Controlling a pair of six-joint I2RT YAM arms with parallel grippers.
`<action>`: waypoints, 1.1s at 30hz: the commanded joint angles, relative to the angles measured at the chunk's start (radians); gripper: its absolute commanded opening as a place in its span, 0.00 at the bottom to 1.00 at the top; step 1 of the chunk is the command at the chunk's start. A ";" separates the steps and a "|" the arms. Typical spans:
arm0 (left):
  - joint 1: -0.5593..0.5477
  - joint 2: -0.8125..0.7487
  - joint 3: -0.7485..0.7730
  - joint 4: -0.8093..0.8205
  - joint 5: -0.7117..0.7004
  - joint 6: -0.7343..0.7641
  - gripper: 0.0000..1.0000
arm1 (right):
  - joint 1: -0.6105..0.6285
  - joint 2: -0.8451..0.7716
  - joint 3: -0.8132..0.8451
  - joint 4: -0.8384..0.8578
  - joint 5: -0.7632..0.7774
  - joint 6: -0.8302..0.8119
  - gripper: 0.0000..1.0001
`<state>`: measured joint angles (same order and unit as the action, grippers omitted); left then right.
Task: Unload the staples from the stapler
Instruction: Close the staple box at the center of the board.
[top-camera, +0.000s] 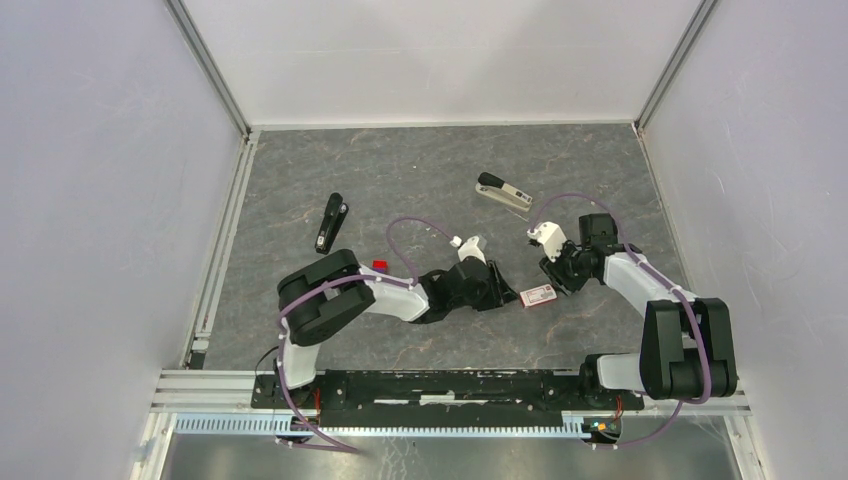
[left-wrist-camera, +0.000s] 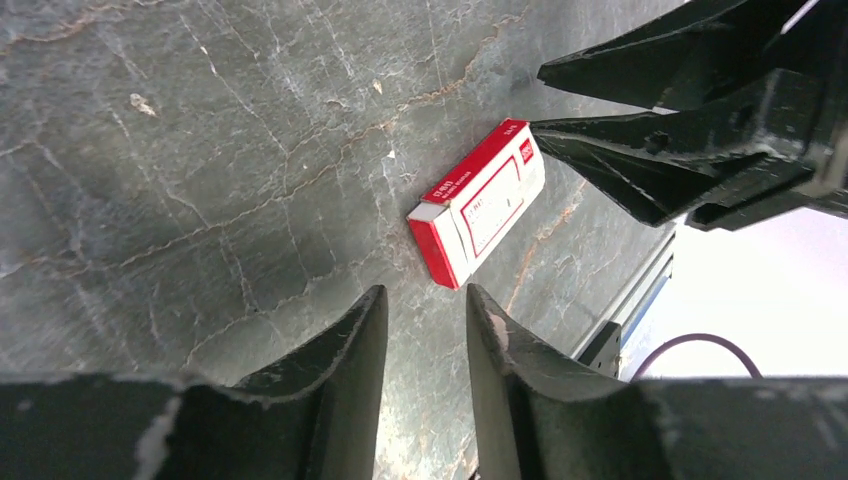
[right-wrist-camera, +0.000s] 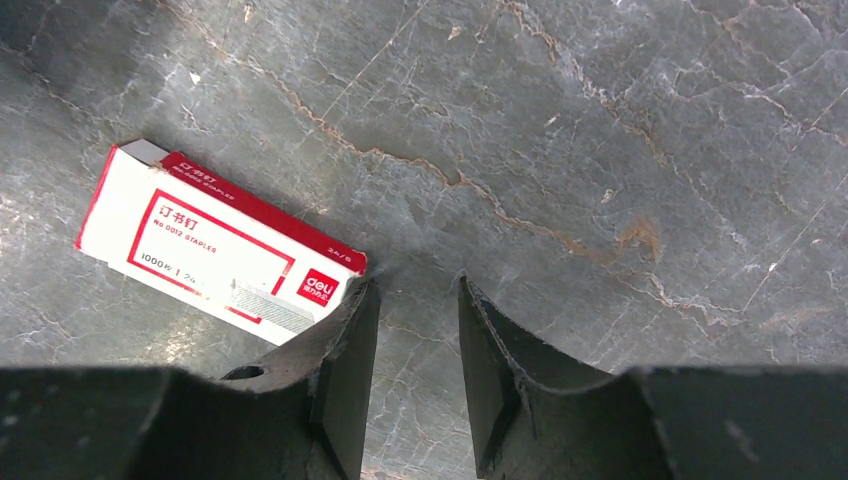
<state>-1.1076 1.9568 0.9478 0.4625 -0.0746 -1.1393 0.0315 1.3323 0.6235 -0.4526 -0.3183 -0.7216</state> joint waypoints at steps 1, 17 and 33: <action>-0.001 -0.087 -0.021 -0.070 -0.045 0.086 0.39 | -0.017 -0.013 -0.022 -0.035 -0.010 0.007 0.41; -0.005 0.103 0.146 -0.137 0.070 0.089 0.08 | -0.001 -0.049 -0.060 -0.069 0.021 -0.015 0.21; -0.003 0.195 0.293 -0.152 0.090 0.088 0.10 | 0.079 -0.048 -0.061 -0.058 0.058 0.002 0.26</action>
<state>-1.1084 2.1262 1.2175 0.2859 0.0555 -1.0901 0.0875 1.2819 0.5884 -0.4633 -0.2317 -0.7418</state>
